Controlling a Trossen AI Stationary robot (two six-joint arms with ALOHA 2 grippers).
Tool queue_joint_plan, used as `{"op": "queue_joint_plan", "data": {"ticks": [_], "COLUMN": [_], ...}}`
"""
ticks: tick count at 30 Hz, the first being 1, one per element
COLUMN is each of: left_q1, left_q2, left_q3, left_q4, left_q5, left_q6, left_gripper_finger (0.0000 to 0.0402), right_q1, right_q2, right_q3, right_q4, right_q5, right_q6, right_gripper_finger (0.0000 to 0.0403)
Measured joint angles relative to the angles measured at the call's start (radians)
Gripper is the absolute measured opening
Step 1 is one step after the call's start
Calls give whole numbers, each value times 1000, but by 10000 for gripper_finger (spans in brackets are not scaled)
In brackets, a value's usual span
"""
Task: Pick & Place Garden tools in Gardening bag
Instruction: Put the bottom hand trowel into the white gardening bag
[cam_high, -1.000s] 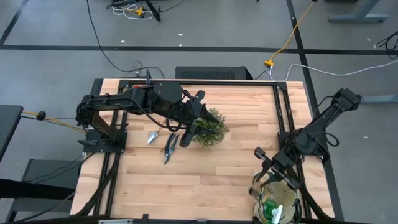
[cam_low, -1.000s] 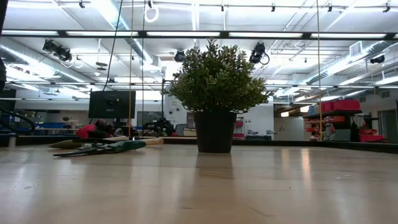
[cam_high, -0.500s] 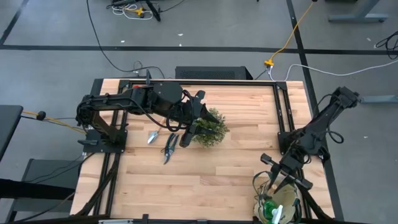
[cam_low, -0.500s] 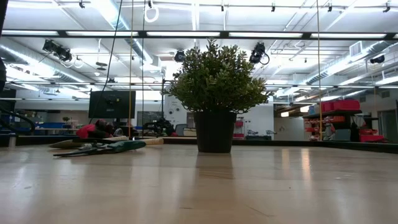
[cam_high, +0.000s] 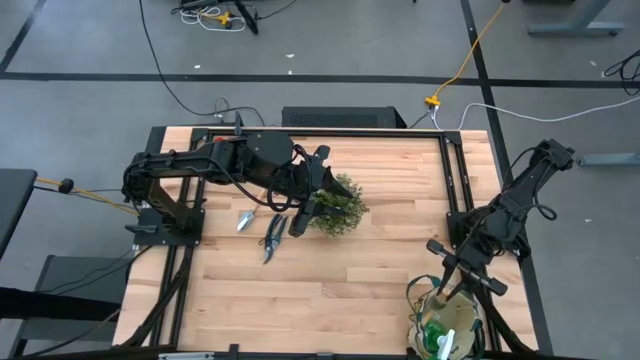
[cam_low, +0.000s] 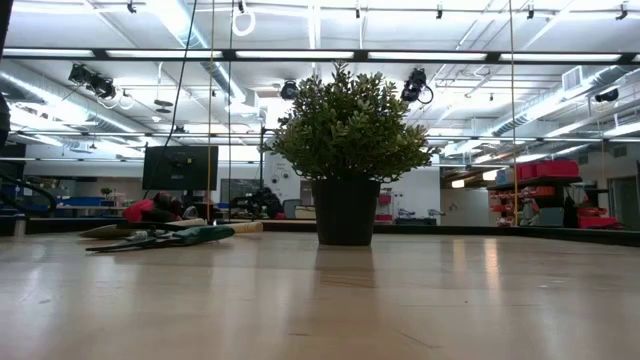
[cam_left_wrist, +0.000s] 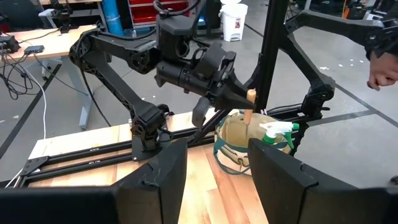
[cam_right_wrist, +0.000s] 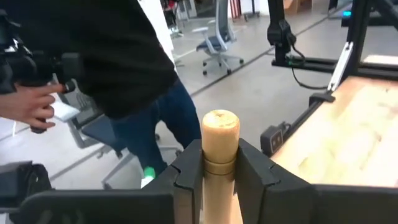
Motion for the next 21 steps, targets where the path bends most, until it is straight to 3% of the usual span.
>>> {"op": "queue_joint_plan", "data": {"ticks": [21], "left_q1": [6], "left_q2": [0], "left_q3": [0], "left_q4": [0], "left_q5": [0], "left_q6": [-27], "left_gripper_finger": [177], "right_q1": [0], "right_q2": [56], "right_q3": [0], "right_q4": [-146], "right_q5": [-94], "right_q6": [-27], "right_gripper_finger": [66]}}
